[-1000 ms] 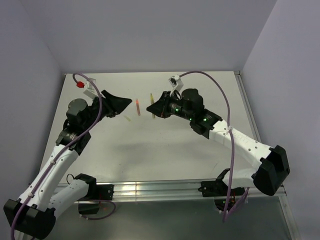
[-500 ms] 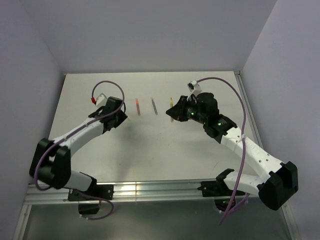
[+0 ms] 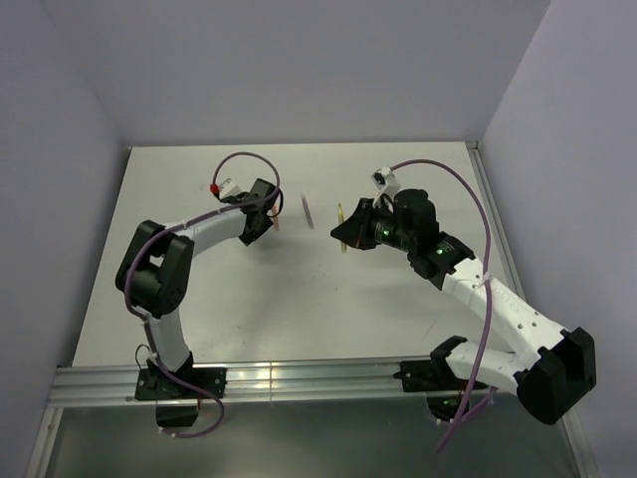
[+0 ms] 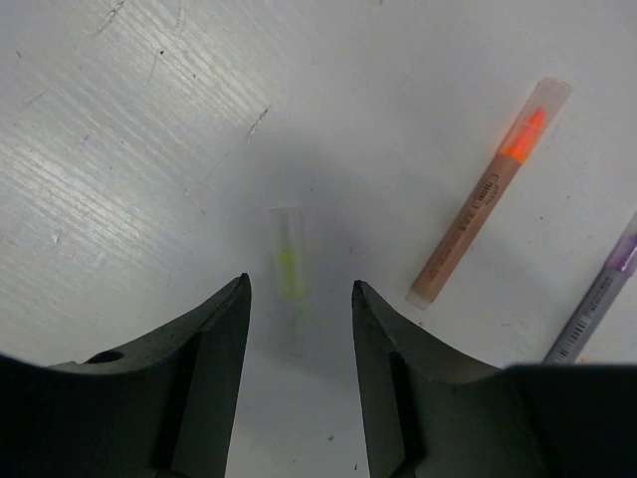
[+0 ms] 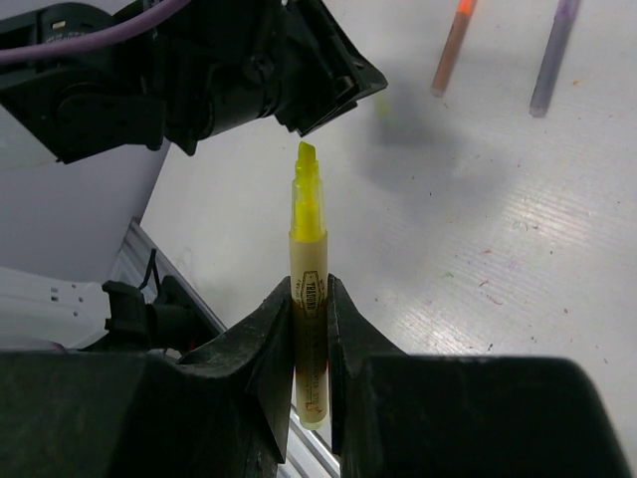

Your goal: Insert the pens into the pen caps

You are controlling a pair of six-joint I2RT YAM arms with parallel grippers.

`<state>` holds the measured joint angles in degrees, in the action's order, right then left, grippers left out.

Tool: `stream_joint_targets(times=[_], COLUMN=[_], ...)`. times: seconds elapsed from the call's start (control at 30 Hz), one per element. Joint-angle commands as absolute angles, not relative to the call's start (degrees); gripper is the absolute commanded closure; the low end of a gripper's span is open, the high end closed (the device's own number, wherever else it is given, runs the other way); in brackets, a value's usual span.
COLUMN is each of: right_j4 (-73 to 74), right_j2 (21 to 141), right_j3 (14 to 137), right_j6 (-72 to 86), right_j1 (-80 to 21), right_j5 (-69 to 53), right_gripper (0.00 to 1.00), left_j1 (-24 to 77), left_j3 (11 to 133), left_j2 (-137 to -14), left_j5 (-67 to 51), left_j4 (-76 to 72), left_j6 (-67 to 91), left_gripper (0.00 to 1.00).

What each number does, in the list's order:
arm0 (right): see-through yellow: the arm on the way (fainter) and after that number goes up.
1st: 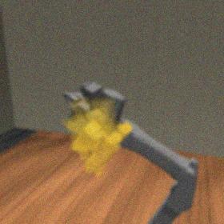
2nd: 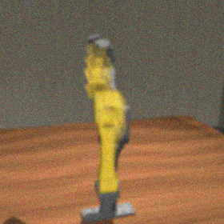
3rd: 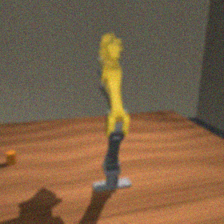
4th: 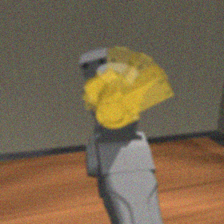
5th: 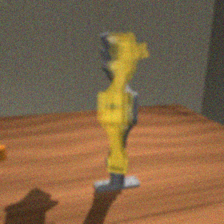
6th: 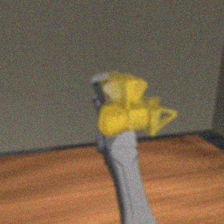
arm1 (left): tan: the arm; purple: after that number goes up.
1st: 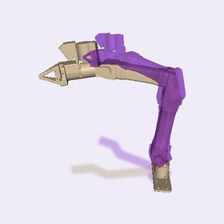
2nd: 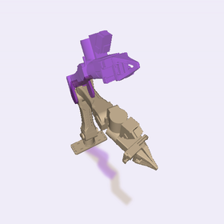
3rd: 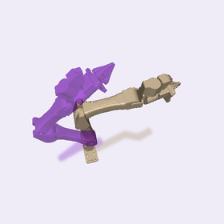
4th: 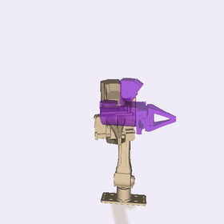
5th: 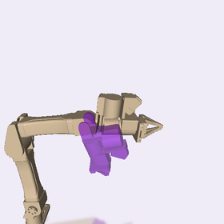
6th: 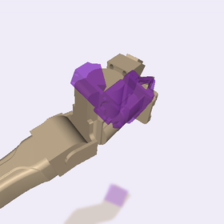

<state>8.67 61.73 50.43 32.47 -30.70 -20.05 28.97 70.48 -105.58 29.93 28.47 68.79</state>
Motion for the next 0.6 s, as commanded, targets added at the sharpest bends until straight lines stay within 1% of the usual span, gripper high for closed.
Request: stream_joint_targets(times=[0.0,0.43,0.57], right_j4=[7.3,6.9,6.3], right_j2=[60.3,60.8,60.6], right_j3=[49.8,49.6,49.5], right_j6=[31.7,31.7,31.9], right_j1=[-30.3,-30.3,-30.2], right_j5=[-21.6,-22.7,-23.6], right_gripper=[1.00,1.00,1.00], left_j1=[29.1,27.7,27.2], left_j3=[73.7,73.8,73.9], left_j2=[-107.2,-110.0,-111.1], left_j5=[32.4,30.4,29.4], left_j4=[31.0,30.9,30.8], left_j6=[70.1,70.9,70.0], left_gripper=[0.50,0.53,0.64])
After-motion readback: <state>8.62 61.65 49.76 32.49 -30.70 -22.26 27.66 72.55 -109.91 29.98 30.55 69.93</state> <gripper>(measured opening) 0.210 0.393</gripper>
